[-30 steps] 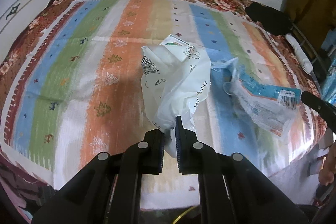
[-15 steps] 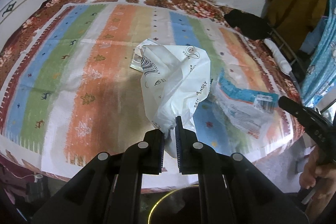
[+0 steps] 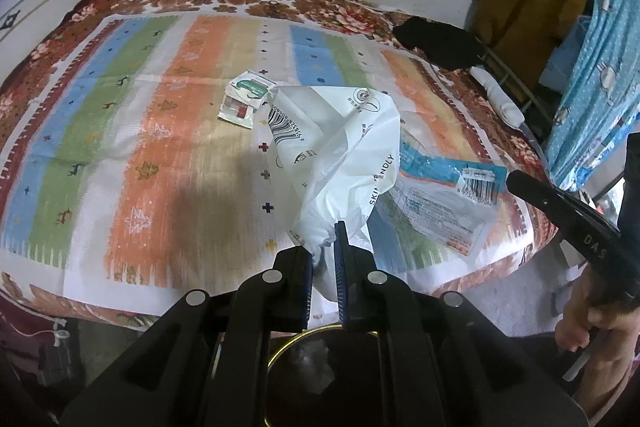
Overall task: Collect trash
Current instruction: 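Lift the white bag and clear packet and carry both over the bin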
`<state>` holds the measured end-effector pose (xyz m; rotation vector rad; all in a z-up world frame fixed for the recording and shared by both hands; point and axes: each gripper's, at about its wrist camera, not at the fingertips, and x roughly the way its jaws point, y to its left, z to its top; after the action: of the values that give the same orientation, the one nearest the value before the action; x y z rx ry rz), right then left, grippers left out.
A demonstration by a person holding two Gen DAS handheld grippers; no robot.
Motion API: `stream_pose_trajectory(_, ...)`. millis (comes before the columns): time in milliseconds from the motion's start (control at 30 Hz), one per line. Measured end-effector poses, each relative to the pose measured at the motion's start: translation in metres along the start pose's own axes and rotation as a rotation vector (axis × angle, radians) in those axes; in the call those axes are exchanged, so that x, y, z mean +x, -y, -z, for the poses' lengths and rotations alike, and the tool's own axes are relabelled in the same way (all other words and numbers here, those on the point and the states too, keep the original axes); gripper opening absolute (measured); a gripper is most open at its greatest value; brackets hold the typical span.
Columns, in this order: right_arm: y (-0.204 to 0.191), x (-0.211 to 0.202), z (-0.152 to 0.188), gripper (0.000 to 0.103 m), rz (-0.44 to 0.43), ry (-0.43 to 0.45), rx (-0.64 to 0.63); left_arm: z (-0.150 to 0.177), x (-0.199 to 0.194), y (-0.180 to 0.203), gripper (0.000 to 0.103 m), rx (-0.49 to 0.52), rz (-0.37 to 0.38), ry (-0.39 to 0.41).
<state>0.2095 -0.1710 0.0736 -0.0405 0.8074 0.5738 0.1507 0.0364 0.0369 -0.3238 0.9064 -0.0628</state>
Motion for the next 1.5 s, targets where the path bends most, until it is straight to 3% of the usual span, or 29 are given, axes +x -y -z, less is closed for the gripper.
stream_pose_trajectory(500,-0.026,-0.039,0.064,0.0,-0.027,0.054,-0.022,0.035,-0.025,0.012,0.009,0.017,0.038,0.048)
stream_pose_trajectory(967,-0.039,-0.057,0.11,0.0,-0.051,0.067,-0.009,0.085,-0.028,0.017,0.01,0.007,0.084,0.013)
stream_pose_trajectory(1167,-0.047,-0.054,0.128,0.0,-0.034,0.025,-0.02,0.109,-0.025,0.01,0.01,-0.03,0.088,-0.018)
stream_pose_trajectory(1400,-0.051,-0.052,0.152,0.0,-0.03,-0.017,-0.008,0.132,-0.026,0.015,0.01,0.0,0.066,-0.03)
stream_pose_trajectory(1500,-0.054,-0.051,0.164,0.0,-0.026,-0.038,-0.01,0.14,-0.024,0.013,0.011,-0.017,0.092,-0.056)
